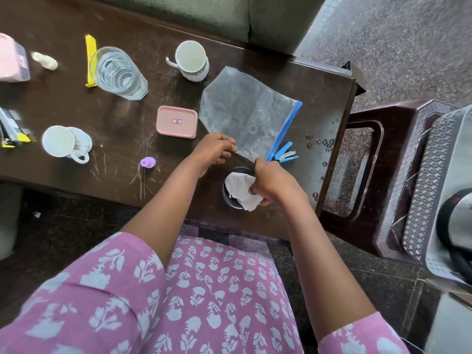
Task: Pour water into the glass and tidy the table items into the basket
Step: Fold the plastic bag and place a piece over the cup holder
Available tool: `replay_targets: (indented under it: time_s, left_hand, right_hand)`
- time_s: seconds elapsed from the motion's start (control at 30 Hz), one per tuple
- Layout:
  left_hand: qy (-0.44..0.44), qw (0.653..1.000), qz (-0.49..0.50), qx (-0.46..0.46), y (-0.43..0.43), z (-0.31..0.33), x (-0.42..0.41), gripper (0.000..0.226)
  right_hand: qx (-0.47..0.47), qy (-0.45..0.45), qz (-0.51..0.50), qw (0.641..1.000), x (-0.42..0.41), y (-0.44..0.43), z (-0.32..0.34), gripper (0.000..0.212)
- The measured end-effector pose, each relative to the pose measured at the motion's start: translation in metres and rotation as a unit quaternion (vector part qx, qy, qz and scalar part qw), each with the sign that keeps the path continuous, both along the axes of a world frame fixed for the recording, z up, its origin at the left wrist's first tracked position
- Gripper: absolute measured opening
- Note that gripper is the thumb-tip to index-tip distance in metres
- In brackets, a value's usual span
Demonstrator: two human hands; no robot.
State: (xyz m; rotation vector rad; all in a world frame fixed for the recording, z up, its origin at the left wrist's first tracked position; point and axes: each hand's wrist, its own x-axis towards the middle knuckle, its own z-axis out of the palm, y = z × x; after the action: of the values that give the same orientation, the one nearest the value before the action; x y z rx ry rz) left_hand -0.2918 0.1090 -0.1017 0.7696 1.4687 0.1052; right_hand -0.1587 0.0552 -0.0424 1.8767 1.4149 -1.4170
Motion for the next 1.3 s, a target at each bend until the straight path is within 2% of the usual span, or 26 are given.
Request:
replay_targets:
  time_s: [0.2,0.3,0.43,0.53,0.7,0.93,1.03,1.13,1.2,1.3]
  left_hand:
    - [0.014,0.999,0.027,-0.028,0.000,-0.004,-0.002,0.012]
    - [0.031,0.995,0.048,-0.083,0.000,-0.005,-0.004,0.011]
    - [0.070,0.984,0.082,-0.143,0.001,-0.009,-0.009,0.027]
    - [0.068,0.976,0.120,-0.167,0.004,-0.012,-0.007,0.028]
    - [0.035,0.971,0.161,-0.175,0.011,-0.013,-0.001,0.029]
    - [0.002,0.959,0.185,-0.216,0.019,-0.012,0.005,0.026]
    - [-0.013,0.951,0.205,-0.230,0.022,-0.014,0.003,0.012]
    - [-0.011,0.953,0.209,-0.218,0.024,-0.017,0.001,0.018]
    - [-0.012,0.958,0.204,-0.202,0.025,-0.017,0.002,0.012]
    - [-0.019,0.962,0.216,-0.166,0.028,-0.016,0.004,0.028]
  right_hand:
    - [0.034,-0.056,-0.014,0.998,0.013,0.000,0.002,0.048]
    - [0.090,-0.074,-0.062,0.991,0.030,0.013,0.001,0.048]
    - [0.157,-0.034,-0.097,0.982,0.049,0.045,-0.009,0.038]
    - [0.183,0.010,-0.090,0.979,0.054,0.068,-0.022,0.038]
    - [0.233,0.016,-0.044,0.971,0.047,0.098,-0.044,0.039]
    - [0.238,0.003,-0.031,0.971,0.050,0.124,-0.068,0.040]
    - [0.227,0.005,-0.020,0.974,0.052,0.130,-0.075,0.040]
    - [0.215,0.005,-0.014,0.977,0.053,0.136,-0.082,0.038]
    - [0.219,-0.007,-0.023,0.975,0.055,0.139,-0.086,0.039]
    - [0.225,-0.022,-0.065,0.972,0.061,0.144,-0.090,0.039]
